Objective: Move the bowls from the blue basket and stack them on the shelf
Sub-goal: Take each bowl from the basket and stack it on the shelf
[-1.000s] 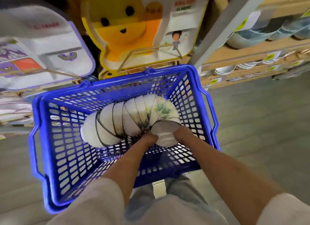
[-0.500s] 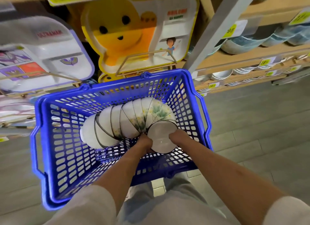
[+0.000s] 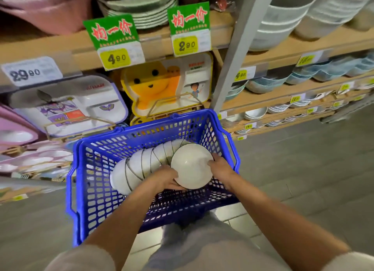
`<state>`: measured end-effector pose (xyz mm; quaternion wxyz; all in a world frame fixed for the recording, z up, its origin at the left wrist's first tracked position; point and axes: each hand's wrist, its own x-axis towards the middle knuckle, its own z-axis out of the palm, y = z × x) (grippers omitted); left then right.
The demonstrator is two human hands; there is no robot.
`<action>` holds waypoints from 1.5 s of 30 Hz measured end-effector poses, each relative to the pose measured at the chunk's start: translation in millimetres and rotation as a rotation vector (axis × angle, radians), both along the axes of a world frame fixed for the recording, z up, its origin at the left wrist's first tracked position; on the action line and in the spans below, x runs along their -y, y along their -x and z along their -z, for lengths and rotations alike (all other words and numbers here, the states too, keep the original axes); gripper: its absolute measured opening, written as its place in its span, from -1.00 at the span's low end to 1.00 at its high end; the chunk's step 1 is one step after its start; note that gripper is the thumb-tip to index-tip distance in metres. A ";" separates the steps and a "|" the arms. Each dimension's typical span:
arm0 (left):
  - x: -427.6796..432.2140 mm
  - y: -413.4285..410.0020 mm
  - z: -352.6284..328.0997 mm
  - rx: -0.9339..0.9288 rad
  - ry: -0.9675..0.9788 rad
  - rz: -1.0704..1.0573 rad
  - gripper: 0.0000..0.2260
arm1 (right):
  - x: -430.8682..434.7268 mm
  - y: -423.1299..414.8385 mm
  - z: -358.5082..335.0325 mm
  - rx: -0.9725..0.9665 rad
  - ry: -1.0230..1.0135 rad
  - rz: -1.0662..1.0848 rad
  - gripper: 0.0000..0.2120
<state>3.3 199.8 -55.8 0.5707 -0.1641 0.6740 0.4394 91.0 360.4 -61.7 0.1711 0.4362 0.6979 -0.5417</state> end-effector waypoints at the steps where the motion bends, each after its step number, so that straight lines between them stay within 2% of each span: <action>1: 1.5 3.5 -14.5 0.005 -0.036 -0.030 -0.66 | -0.8 1.1 -9.1 -0.062 0.030 0.010 -0.58; 6: 10.7 20.1 -86.5 -0.011 -0.186 -0.045 -0.77 | -0.2 7.0 -65.8 -0.452 0.208 0.171 -0.51; 9: 15.6 26.7 -126.5 -0.073 -0.232 -0.020 -0.71 | 6.8 15.0 -106.9 -0.597 0.258 0.251 -0.48; 13: 20.3 32.4 -174.2 -0.239 -0.281 0.027 -0.82 | 18.6 24.7 -158.9 -0.741 0.277 0.371 -0.50; 16: 19.7 35.1 -201.5 -0.444 -0.269 0.069 -0.82 | 22.5 26.8 -196.1 -0.808 0.282 0.438 -0.48; 19: 13.5 32.6 -220.2 -0.857 -0.225 0.214 -0.78 | 21.5 22.0 -233.3 -0.868 0.300 0.525 -0.46; 21: 5.4 26.2 -233.4 -0.976 -0.368 0.139 -0.82 | 18.6 16.1 -256.2 -0.904 0.306 0.543 -0.45; 24: -12.6 16.5 -258.5 -0.908 -0.609 -0.083 -0.75 | 11.7 3.4 -283.4 -0.919 0.320 0.544 -0.46; 27: -31.0 2.5 -284.1 -0.848 -0.775 -0.188 -0.64 | 1.3 -13.5 -303.1 -0.954 0.359 0.540 -0.50; 31: -61.3 -24.1 -305.1 -0.823 -0.924 -0.258 -0.70 | -20.6 -41.5 -321.1 -0.977 0.404 0.553 -0.53; 34: -92.5 -49.5 -313.8 -0.763 -0.962 -0.328 -0.70 | -45.9 -66.5 -333.4 -0.986 0.402 0.597 -0.54; 37: -128.6 -81.5 -324.8 -0.704 -0.984 -0.387 -0.67 | -74.7 -95.3 -345.3 -0.980 0.373 0.626 -0.66; 45: -227.2 -162.9 -340.0 -0.652 -1.008 -0.440 -0.71 | -159.6 -172.6 -361.8 -1.039 0.260 0.660 -0.77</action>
